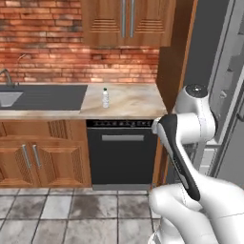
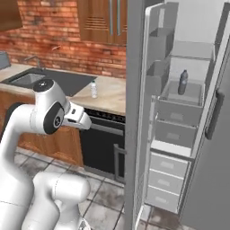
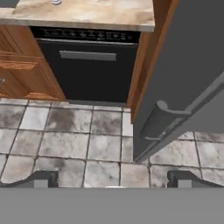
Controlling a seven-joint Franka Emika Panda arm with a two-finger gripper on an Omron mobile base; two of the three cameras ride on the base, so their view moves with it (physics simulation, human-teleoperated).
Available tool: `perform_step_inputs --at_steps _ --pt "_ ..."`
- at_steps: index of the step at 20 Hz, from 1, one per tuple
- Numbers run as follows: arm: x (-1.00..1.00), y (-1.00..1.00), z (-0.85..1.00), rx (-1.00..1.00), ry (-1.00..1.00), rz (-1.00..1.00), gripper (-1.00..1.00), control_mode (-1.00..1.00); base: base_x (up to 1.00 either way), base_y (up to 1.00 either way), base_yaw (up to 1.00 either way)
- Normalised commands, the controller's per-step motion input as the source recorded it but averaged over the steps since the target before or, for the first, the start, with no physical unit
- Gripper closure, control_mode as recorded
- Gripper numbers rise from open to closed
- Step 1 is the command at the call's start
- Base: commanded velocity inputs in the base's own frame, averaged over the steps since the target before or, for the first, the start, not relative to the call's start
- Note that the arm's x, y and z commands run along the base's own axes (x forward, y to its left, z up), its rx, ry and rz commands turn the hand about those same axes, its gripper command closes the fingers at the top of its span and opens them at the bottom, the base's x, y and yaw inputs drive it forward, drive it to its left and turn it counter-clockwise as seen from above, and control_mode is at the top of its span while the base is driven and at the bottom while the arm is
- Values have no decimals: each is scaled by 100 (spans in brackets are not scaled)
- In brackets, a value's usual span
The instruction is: Take the bottled waters from the counter and place them in the freezer to freeze. Close the freezer door after placing the bottles.
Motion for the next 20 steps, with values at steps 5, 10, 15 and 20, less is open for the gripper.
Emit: perform_step_inputs --at_steps 5,10,15,20 --pt "0 0 0 0 0 0 -100 100 23 99 -25" --pt "0 0 0 0 0 0 -100 100 50 90 -40" --pt "0 0 0 0 0 0 -100 100 68 75 -47" --pt "0 0 0 0 0 0 -100 100 67 52 -49"
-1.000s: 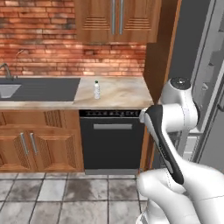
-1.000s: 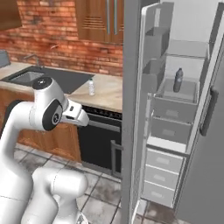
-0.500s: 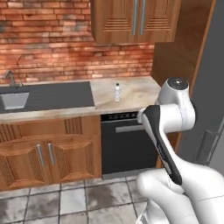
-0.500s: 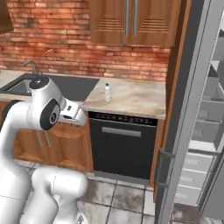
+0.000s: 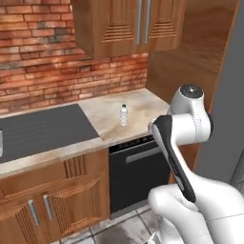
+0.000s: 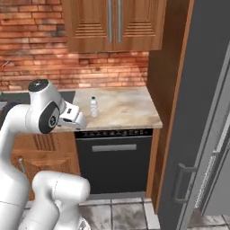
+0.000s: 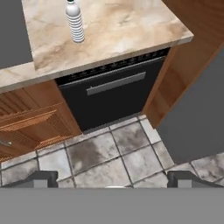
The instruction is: Take the bottled waters from the counter and place them in the freezer to freeze. Close the freezer door after placing the bottles.
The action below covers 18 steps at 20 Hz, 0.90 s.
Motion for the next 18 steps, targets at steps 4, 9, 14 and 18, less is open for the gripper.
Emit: perform_step_inputs --at_steps 4,9,14,18 --pt "0 0 0 0 0 0 -100 100 49 64 -44" --pt "0 0 0 0 0 0 -100 100 8 85 -21" --pt "0 0 0 0 0 0 -100 100 0 63 -2" --pt "0 0 0 0 0 0 -100 100 5 32 1"
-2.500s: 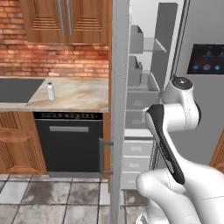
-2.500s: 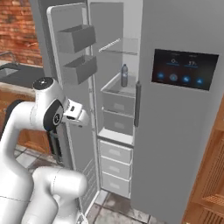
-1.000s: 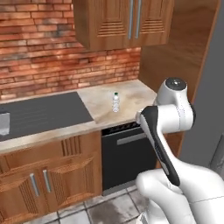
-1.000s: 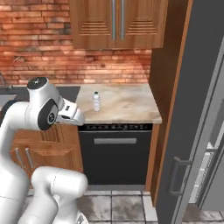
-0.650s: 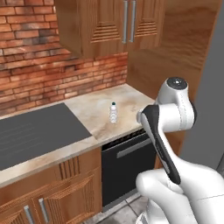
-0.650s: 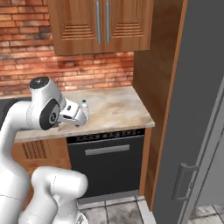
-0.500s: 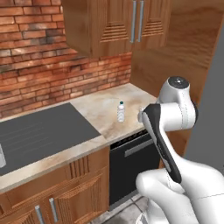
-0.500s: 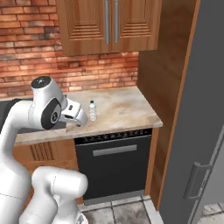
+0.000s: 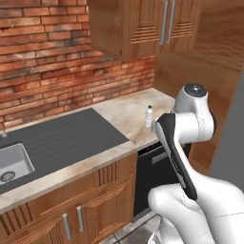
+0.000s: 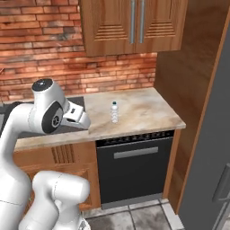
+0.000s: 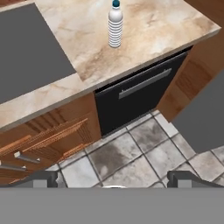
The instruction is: Take the bottled waters from the counter and place them in the freezer to freeze. Close the freezer door after placing the bottles.
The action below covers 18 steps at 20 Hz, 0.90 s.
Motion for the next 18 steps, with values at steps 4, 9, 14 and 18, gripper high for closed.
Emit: perform_step_inputs --at_steps 4,9,14,18 --pt "0 0 0 0 0 0 -100 100 59 0 0" --pt "0 0 0 0 0 0 -100 100 35 25 0" --pt "0 0 0 0 0 0 -100 100 41 41 -4" --pt "0 0 0 0 0 0 -100 100 21 19 -1"
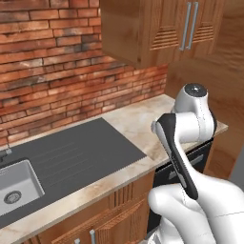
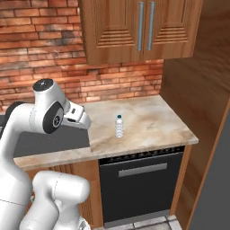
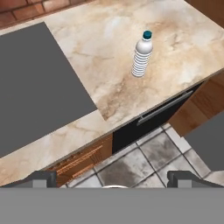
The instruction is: Take the bottled waters from the counter and place them in the freezer to freeze. Close the freezer door after placing the bottles.
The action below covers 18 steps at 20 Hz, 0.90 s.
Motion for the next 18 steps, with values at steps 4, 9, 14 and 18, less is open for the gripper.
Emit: perform_step_inputs --at_steps 4,9,14,18 --pt "0 0 0 0 0 0 -100 100 1 1 0" --pt "0 0 0 0 0 0 -100 100 5 -2 1" --pt "43 -37 0 9 5 9 -100 -100 0 0 0" --pt "46 -84 -20 21 0 14 -100 -100 0 0 0"
